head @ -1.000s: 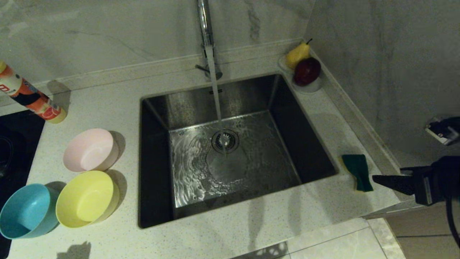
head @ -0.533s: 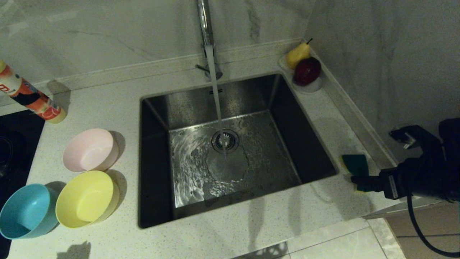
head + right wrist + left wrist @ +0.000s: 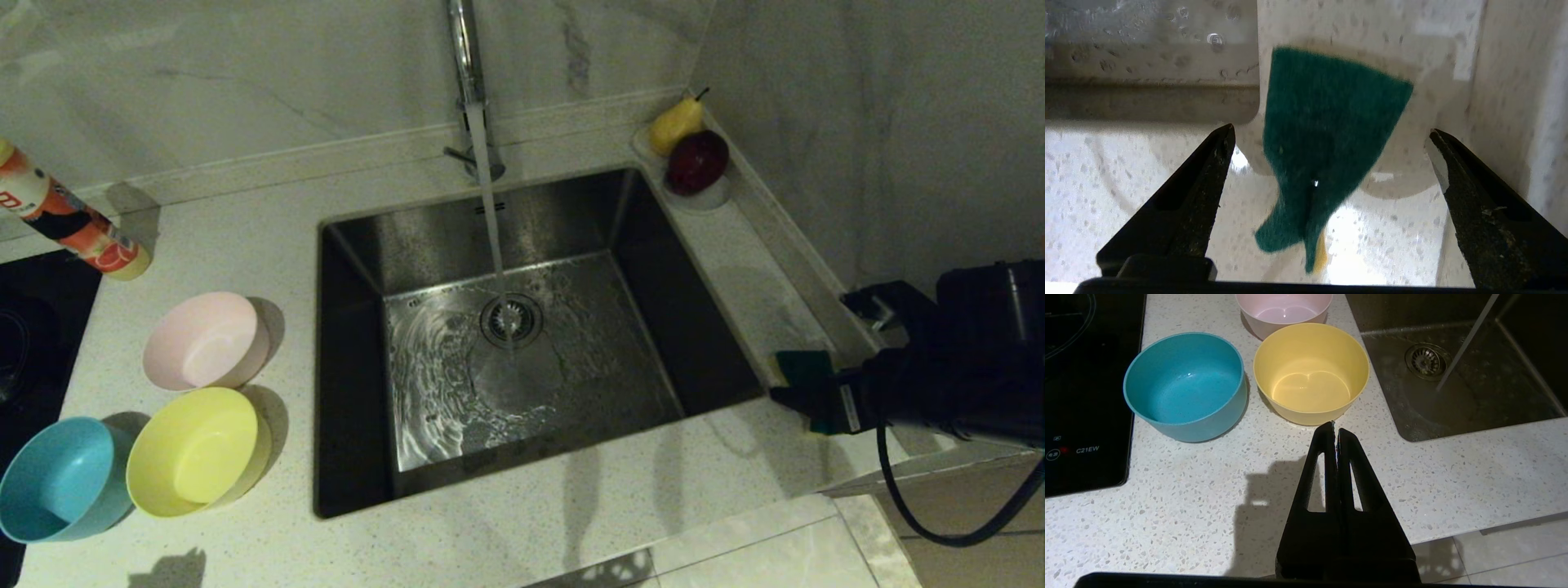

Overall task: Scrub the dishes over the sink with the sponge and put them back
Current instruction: Pick up a bowl and the sponge

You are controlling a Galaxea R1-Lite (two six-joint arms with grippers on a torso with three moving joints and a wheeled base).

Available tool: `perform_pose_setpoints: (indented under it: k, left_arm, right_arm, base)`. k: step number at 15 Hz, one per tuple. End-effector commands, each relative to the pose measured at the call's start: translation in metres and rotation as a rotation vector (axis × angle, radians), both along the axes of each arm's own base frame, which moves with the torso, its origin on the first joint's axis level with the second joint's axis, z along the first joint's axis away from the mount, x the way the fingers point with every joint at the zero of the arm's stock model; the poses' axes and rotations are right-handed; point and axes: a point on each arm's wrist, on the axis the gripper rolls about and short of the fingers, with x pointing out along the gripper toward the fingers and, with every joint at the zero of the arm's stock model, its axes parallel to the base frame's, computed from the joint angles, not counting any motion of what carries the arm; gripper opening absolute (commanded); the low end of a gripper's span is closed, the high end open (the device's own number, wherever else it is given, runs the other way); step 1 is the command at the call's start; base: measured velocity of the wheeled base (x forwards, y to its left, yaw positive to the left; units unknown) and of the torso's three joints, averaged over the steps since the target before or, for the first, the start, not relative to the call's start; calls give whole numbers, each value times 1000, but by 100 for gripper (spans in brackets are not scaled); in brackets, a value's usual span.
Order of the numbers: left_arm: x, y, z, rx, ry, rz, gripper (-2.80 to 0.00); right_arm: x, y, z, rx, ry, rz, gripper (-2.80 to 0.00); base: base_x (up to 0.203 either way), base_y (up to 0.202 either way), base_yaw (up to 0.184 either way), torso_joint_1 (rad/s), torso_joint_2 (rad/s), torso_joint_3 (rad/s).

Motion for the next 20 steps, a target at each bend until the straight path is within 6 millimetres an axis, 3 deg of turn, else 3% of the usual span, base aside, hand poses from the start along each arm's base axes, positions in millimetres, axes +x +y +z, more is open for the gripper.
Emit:
perform_pose_setpoints:
  k: [1, 6, 16, 20]
  left_arm:
    - [3, 0, -11, 0, 39, 0, -280]
    - [3, 0, -11, 0, 39, 0, -280]
    - [3, 0, -11, 0, 39, 0, -280]
    - [3, 0, -11, 0, 39, 0, -280]
  right_arm:
    - [7, 1, -4, -6, 15, -2, 0]
    - [12, 1, 1, -27, -6, -24, 0]
    - [-14, -2, 9, -62, -15, -4, 0]
    - [-15, -3, 10, -61, -19, -5, 0]
  base:
    - [0, 0, 0, 0, 0, 0]
    - [0, 0, 0, 0, 0, 0]
    - [0, 0, 0, 0, 0, 0]
    - [0, 0, 0, 0, 0, 0]
